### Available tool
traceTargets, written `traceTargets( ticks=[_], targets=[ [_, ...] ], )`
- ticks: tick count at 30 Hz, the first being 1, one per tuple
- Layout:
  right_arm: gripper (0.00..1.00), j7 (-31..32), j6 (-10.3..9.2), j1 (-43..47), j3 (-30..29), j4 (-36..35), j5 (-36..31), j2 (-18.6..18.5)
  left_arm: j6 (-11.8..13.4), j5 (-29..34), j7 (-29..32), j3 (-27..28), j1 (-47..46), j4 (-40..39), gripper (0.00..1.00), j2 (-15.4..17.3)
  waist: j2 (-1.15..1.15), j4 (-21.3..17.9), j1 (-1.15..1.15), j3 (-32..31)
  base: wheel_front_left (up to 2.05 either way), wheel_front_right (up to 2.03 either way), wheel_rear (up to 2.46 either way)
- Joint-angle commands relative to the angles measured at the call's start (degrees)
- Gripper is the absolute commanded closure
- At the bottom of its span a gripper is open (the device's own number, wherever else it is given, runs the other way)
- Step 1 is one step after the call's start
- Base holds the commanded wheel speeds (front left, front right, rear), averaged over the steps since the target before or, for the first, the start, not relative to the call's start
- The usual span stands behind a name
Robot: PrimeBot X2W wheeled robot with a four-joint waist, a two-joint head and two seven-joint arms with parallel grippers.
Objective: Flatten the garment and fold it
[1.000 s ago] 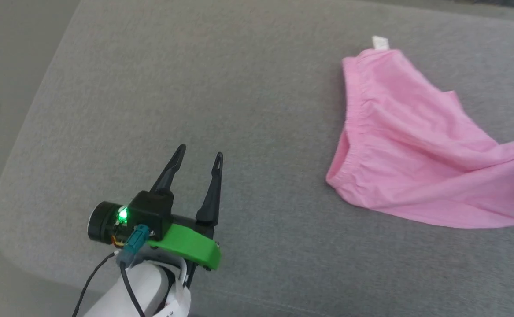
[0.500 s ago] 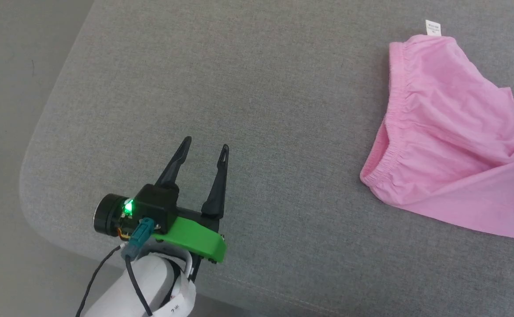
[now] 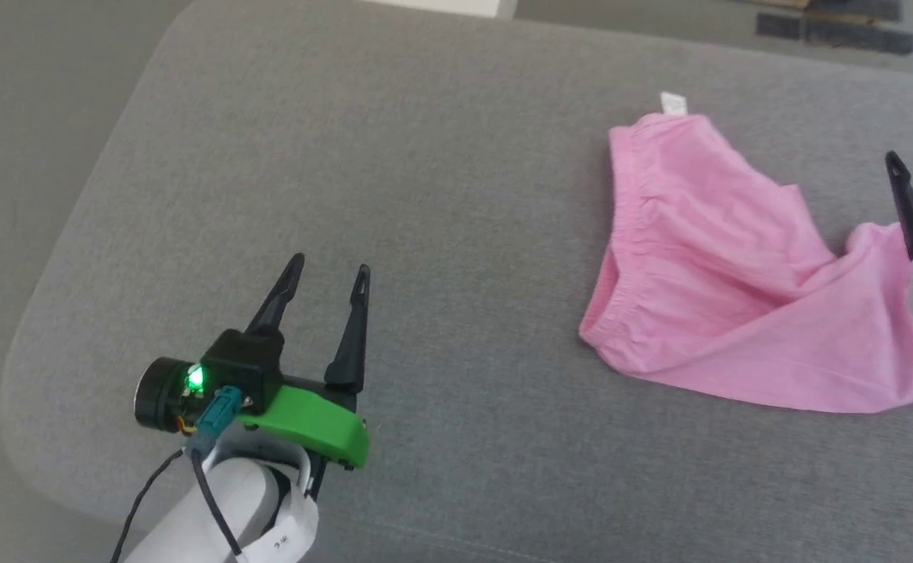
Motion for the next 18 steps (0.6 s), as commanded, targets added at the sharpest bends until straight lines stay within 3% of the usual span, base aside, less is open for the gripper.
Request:
traceTargets(
  ticks=[1, 8, 18],
  targets=[
    [0.00, -1.87, -0.10, 2.31, -0.17, -1.54, 0.80, 0.69, 0.46, -0.96, 0.22, 0.44, 0.81, -0.12, 0.00, 0.55, 0.00, -4.70, 0.00, -4.67, 0.00, 0.00, 0.00],
    [0.00, -8.08, -0.10, 13.08, -3.39, -11.00, 1.17, 4.49, 0.27, -2.17, 0.99, 0.43, 2.37, -0.79, 0.00, 1.36, 0.00, -8.29, 0.00, -7.24, 0.00, 0.00, 0.00],
    [0.00, -8.79, -0.10, 30.65, -11.47, -24.65, -3.58, 17.98, -1.12, -2.68, 3.30, -2.32, 4.46, 0.28, 0.00, 2.24, 0.00, -11.25, 0.00, -8.08, 0.00, 0.00, 0.00]
  ],
)
